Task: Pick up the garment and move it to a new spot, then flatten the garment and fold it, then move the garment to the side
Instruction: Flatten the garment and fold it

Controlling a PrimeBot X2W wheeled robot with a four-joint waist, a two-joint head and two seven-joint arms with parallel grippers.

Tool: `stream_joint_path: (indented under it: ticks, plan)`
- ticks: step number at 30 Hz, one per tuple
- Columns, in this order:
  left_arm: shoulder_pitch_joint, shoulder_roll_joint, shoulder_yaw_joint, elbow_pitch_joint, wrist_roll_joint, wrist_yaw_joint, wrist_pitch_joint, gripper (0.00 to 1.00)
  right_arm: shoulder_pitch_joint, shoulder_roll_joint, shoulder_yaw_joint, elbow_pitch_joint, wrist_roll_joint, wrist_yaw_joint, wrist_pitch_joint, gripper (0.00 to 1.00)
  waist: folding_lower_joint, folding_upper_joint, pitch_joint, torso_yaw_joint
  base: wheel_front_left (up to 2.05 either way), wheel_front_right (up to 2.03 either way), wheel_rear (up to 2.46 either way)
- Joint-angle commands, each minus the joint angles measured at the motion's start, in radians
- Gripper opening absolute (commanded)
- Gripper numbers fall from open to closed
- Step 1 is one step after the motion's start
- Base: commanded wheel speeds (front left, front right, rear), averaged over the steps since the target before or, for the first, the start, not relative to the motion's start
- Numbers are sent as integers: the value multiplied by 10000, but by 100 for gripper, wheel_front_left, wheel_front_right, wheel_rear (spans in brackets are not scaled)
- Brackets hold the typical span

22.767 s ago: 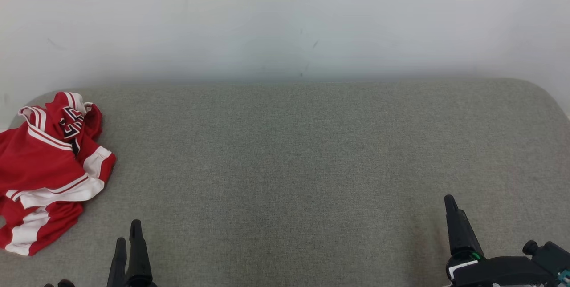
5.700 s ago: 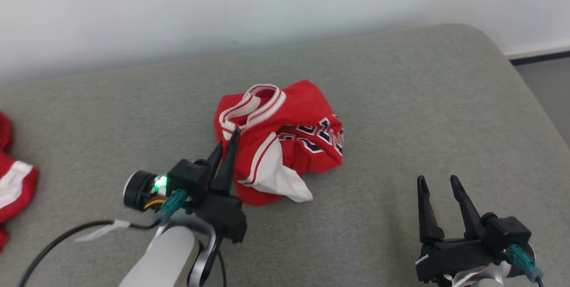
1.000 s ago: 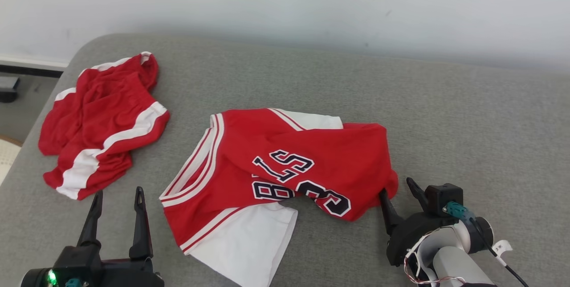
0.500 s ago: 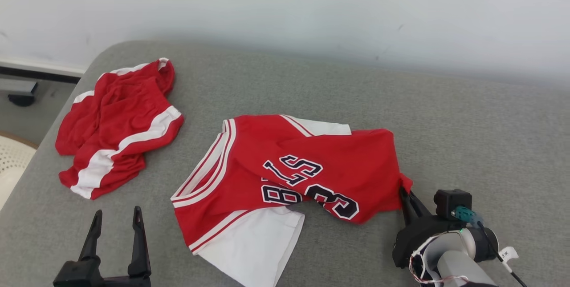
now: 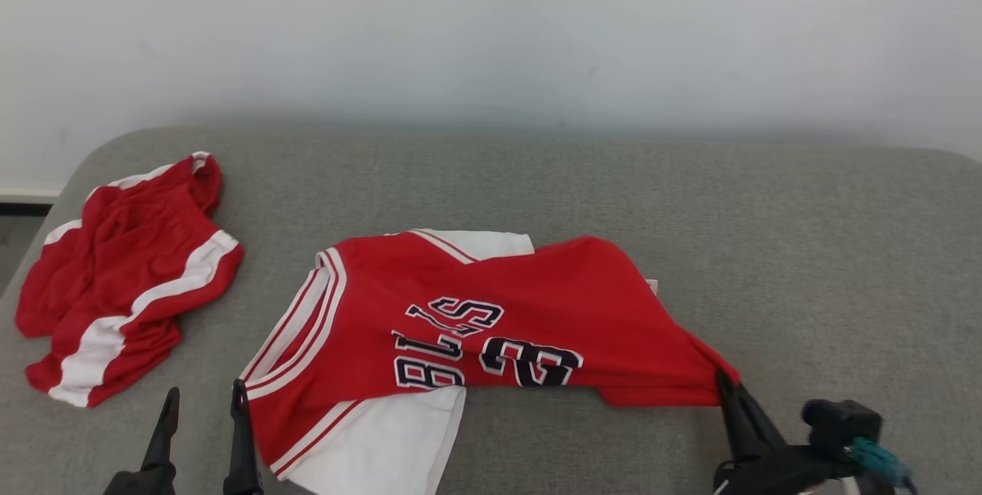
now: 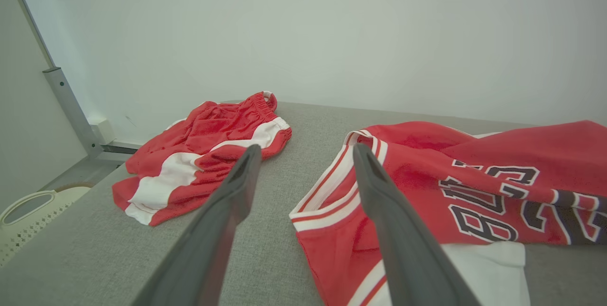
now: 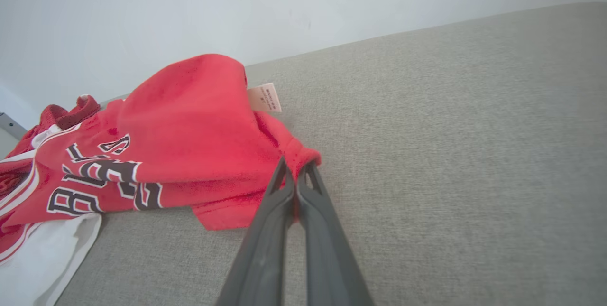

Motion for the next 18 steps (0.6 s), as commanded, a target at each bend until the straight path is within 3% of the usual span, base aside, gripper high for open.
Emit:
stream_joint_path:
  ticks: [1, 10, 15, 18]
  plan:
    - [143, -11, 12, -35, -30, 15, -22, 100, 489, -69, -204, -910, 83, 35, 389, 0, 1, 0, -103, -377, 0, 0, 0]
    - [38, -94, 94, 18, -59, -62, -22, 100, 2456, 171, -1568, -5475, -100, 36, 2818, 0, 1, 0, 90, -552, 0, 0, 0]
    - [-7, -179, 146, 95, -55, -103, -22, 100, 2571, 296, -1809, -6178, -97, 36, 3329, 0, 1, 0, 153, -436, 0, 0, 0]
    - [-86, -234, 177, 155, -15, -124, -22, 100, 1764, 222, -1567, -5942, -434, 36, 3225, 0, 1, 0, 233, -339, 0, 0, 0]
